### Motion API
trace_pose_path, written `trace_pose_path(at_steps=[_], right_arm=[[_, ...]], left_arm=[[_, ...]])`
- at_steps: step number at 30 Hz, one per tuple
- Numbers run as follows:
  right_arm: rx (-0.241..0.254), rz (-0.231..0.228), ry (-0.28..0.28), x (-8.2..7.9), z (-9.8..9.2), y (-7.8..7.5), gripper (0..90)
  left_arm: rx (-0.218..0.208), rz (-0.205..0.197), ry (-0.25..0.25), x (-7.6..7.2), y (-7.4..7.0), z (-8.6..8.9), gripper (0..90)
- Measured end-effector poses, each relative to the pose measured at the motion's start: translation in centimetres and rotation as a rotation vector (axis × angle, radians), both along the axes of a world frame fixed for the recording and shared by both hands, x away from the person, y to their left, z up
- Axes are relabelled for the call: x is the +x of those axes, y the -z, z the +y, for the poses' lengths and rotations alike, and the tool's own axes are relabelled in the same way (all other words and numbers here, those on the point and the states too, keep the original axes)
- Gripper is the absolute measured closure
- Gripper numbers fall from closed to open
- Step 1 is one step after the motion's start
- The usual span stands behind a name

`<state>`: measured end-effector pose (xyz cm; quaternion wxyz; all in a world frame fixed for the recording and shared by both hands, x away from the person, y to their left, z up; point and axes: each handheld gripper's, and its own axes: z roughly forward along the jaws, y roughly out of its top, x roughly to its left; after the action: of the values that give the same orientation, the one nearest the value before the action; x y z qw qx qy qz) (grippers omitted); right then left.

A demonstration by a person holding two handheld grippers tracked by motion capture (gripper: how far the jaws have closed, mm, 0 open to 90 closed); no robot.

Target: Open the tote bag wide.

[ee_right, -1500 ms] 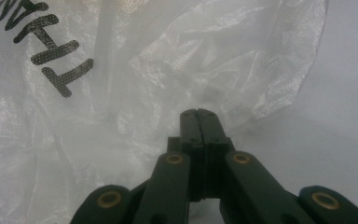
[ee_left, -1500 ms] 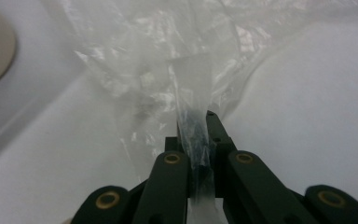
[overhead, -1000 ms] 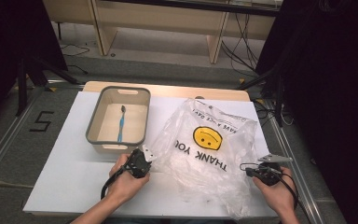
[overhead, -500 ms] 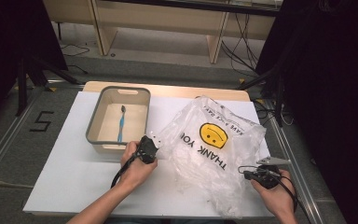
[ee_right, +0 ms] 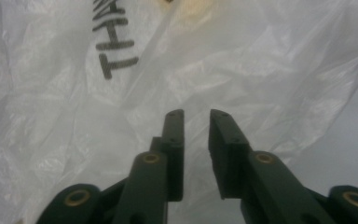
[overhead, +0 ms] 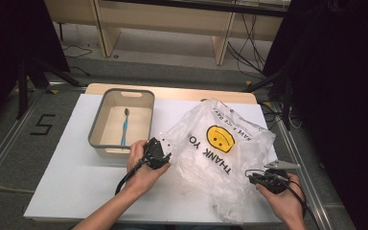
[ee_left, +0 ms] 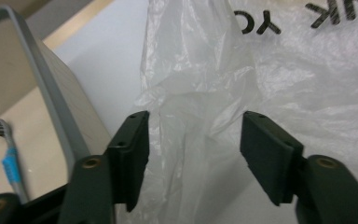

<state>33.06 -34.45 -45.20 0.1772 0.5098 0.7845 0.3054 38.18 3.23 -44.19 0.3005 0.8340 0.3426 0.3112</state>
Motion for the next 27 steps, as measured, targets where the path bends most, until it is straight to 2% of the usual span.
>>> trace_pose_path(at_steps=[4, 7, 11, 15, 18, 21, 24, 27], right_arm=[[0.001, -0.079, 0.010, 0.0, -0.1, -0.6, 68.6], [0.007, -0.098, 0.000, 0.0, 0.1, -0.8, 67.0], [0.011, -0.115, -0.026, 0.0, 0.5, -0.9, 65.3], [0.025, -0.154, -0.073, 0.0, 1.0, -1.1, 63.5], [0.039, -0.169, -0.118, -0.1, 1.8, -1.4, 62.1], [0.048, -0.170, -0.164, 0.0, 2.8, -1.5, 60.0], [0.055, -0.170, -0.202, 0.2, 3.8, -1.4, 59.6], [0.072, -0.169, -0.233, 0.5, 4.6, -1.3, 59.5]], left_arm=[[0.003, -0.024, 0.018, -0.7, -1.0, 0.0, 34.3], [0.001, -0.037, 0.033, -1.1, -1.4, -0.1, 32.7], [-0.013, -0.026, 0.045, -1.5, -1.8, 0.2, 30.2], [-0.023, -0.028, 0.054, -2.1, -2.4, 0.7, 29.0], [-0.032, -0.028, 0.066, -2.9, -2.6, 1.0, 28.6], [-0.043, -0.012, 0.092, -4.0, -2.5, 1.5, 28.5], [-0.061, -0.002, 0.120, -4.7, -2.2, 1.9, 29.2], [-0.055, 0.008, 0.132, -5.0, -1.9, 2.1, 29.5]])
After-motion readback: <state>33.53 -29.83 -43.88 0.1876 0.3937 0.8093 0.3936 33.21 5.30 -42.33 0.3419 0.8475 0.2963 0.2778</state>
